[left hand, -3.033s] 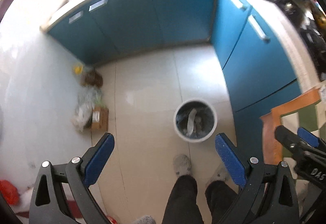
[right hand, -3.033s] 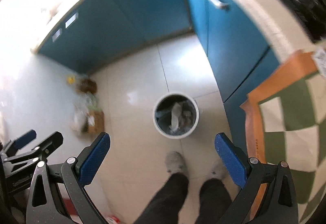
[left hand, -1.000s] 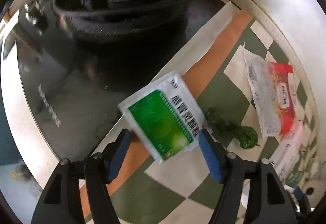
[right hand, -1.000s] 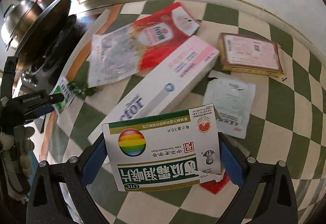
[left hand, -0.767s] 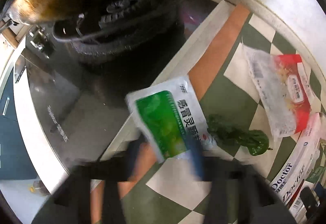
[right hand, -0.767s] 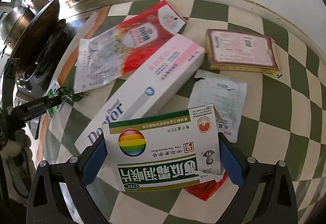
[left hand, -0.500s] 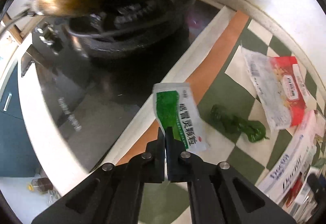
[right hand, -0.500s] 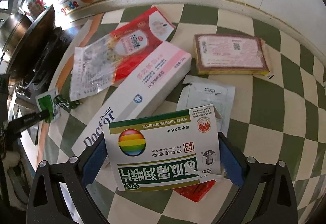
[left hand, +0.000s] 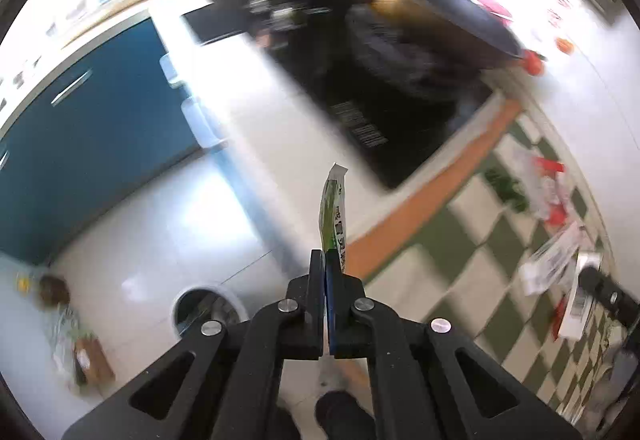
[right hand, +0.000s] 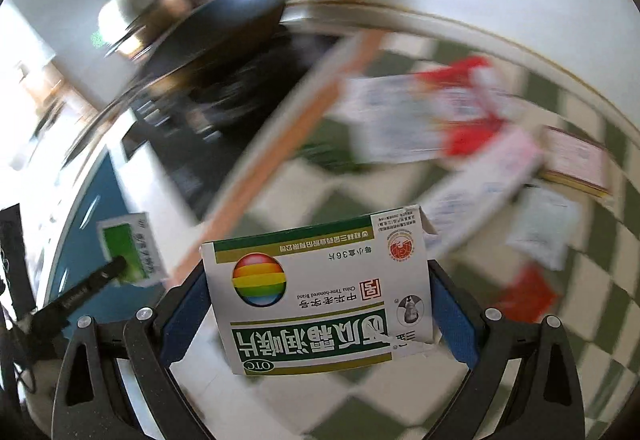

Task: Collect trash
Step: 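Carry sachet and medicine box over the bin and open both tools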

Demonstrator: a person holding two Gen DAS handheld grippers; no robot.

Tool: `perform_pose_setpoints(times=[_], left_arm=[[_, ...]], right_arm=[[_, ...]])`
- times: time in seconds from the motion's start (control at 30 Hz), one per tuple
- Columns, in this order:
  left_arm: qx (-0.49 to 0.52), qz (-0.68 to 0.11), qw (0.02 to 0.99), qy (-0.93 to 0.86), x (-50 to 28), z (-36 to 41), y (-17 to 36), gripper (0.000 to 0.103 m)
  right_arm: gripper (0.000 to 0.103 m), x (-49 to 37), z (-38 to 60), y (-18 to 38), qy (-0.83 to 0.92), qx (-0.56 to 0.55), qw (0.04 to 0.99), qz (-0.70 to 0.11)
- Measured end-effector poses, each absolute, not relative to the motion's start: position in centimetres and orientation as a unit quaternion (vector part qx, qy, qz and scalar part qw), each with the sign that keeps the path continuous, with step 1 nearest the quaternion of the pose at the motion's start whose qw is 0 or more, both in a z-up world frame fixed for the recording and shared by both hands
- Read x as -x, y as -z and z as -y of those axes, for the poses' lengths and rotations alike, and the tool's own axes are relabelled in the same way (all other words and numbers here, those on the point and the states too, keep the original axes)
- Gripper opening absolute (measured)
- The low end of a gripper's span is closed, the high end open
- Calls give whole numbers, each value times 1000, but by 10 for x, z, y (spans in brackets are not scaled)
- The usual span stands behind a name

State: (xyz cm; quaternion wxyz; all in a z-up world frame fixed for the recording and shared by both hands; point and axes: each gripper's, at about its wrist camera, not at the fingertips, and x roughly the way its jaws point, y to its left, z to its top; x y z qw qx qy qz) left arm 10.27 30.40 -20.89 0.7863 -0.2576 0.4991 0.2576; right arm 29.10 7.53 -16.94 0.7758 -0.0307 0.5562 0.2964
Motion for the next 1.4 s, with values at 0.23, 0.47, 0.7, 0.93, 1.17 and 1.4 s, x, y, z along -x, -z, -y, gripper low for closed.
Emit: perform_pose_setpoints(times=[0.23, 0.47, 0.7, 0.93, 1.17, 1.4], left_arm=[[335, -517, 712, -337, 45, -378, 276, 0], [438, -527, 639, -350, 144, -431, 432, 0], [502, -560, 574, -322, 176, -453, 647, 0], [546, -558, 551, -297, 186, -448, 756, 0], [534, -568, 548, -302, 185, -449, 767, 7], [475, -559, 573, -366, 206, -454, 725, 91]], right_arm=[[100, -166, -212, 240, -416, 101, 692, -581], [100, -53, -306, 407, -459, 222, 627, -589], [100, -3, -343, 626, -454, 283, 566, -627], [100, 23, -361, 740, -458, 346, 535, -620], [101, 32, -365, 785, -463, 383, 502, -622], [103, 29, -366, 778, -446, 393, 519, -614]])
